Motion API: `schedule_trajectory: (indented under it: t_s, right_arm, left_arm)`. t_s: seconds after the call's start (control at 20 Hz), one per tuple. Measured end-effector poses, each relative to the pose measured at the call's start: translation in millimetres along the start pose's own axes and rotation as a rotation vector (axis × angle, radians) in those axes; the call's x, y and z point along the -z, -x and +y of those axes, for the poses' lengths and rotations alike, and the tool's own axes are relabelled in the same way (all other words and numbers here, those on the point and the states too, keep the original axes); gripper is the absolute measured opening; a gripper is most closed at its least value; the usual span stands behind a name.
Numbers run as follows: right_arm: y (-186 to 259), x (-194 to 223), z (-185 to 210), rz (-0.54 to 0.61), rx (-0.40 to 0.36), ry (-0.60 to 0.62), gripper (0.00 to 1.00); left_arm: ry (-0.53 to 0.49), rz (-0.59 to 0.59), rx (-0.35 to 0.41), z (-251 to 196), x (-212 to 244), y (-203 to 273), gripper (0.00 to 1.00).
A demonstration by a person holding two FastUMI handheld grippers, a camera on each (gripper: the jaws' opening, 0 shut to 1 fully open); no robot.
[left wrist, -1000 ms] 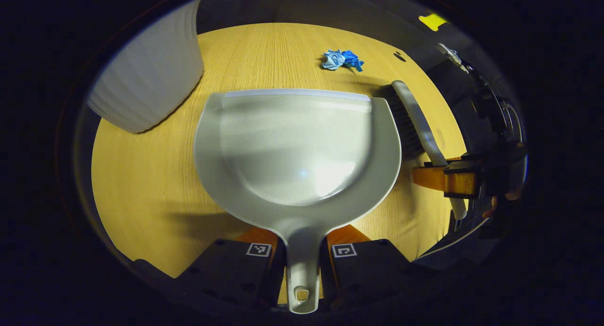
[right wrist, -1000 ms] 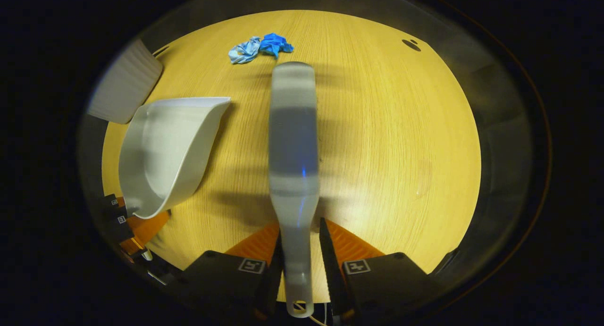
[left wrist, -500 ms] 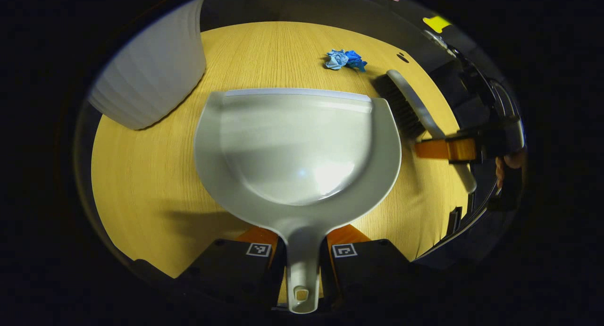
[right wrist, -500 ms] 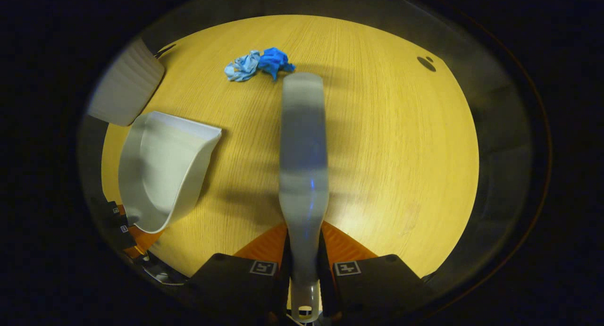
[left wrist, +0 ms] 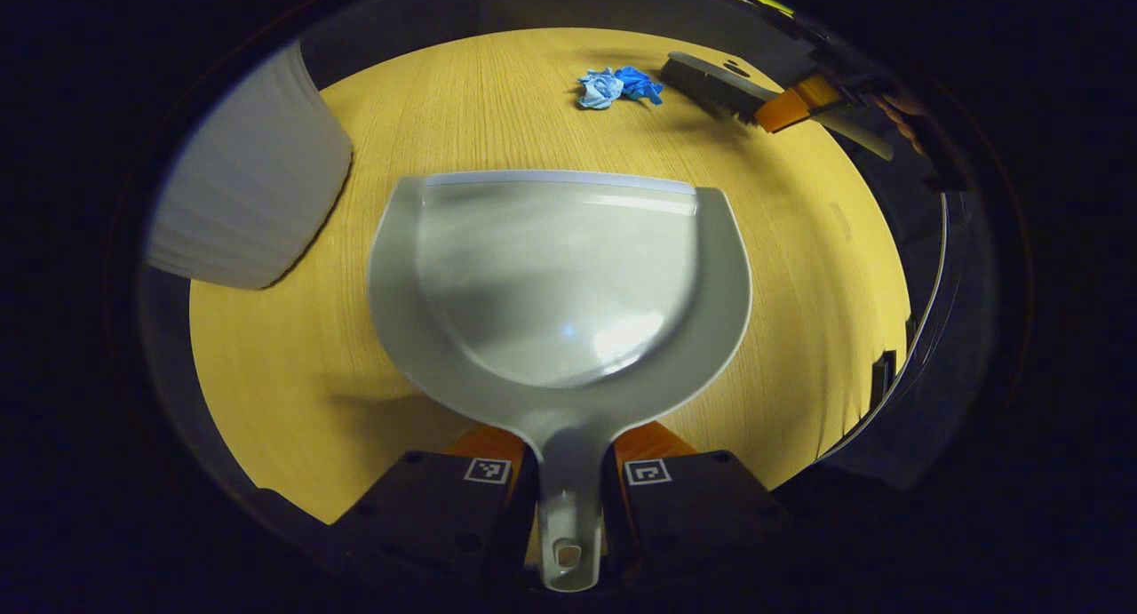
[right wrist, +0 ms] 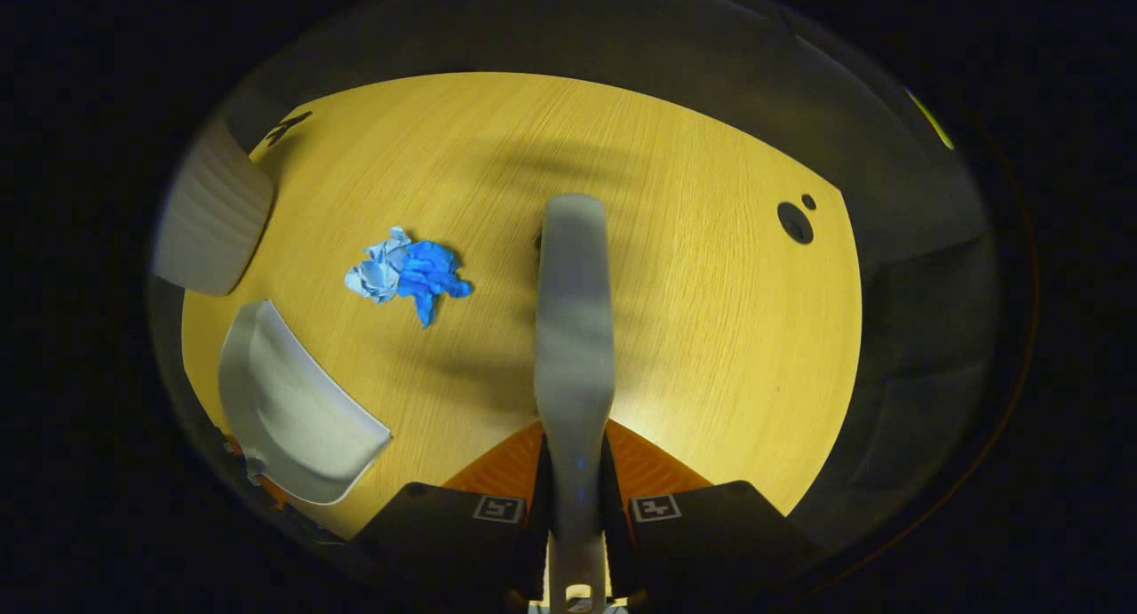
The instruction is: Pick up the small broom and dustpan from the desktop, sweep the trash into the dustpan with the broom, and then empty the trash into the garbage bin.
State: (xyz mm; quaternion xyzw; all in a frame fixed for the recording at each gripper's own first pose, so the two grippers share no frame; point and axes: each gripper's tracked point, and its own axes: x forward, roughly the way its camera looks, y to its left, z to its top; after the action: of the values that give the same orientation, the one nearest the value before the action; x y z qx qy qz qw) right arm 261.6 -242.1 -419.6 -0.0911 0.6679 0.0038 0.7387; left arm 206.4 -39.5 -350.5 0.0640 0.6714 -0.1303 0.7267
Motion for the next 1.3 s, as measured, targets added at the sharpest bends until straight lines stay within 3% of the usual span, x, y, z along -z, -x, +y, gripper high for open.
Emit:
schedule_trajectory:
  t_s: [0.2,0.35,0.55,0.8,0.85,0.9,1.0,1.05,1.1,1.15,1.3]
  right_arm:
    - [-21,-38,-12,0.015,0.010,0.199,0.29]
    - [-32,-59,2,0.028,-0.050,0.244,0.30]
    - [-34,-57,36,0.071,-0.152,0.318,0.29]
    - [-1,-7,105,0.126,-0.352,0.613,0.30]
    - [6,9,118,0.137,-0.409,0.642,0.34]
    - [14,23,130,0.147,-0.475,0.662,0.30]
    - [26,44,146,0.182,-0.560,0.697,0.34]
    - [26,48,144,0.180,-0.558,0.722,0.34]
    - [24,38,138,0.148,-0.532,0.743,0.25]
    - [25,40,134,0.139,-0.511,0.741,0.30]
    - [30,21,128,0.090,-0.475,0.632,0.30]
  left_arm:
    - [-0.070,0.051,-0.028,16,-10,1,0.32]
    - [-0.109,0.054,-0.028,22,-18,2,0.30]
    - [-0.176,0.092,-0.037,33,-24,-1,0.30]
    - [-0.234,0.067,-0.022,41,-26,-3,0.31]
    - [-0.252,0.050,-0.013,42,-29,-4,0.30]
    - [-0.261,0.027,0.003,43,-33,-8,0.30]
    - [-0.271,0.002,0.035,41,-32,-11,0.30]
    - [-0.284,0.010,0.033,46,-28,-11,0.30]
    - [-0.295,0.001,0.030,47,-29,-9,0.30]
    - [-0.291,-0.004,0.028,49,-32,-11,0.32]
    - [-0.248,-0.035,0.050,41,-32,-11,0.30]
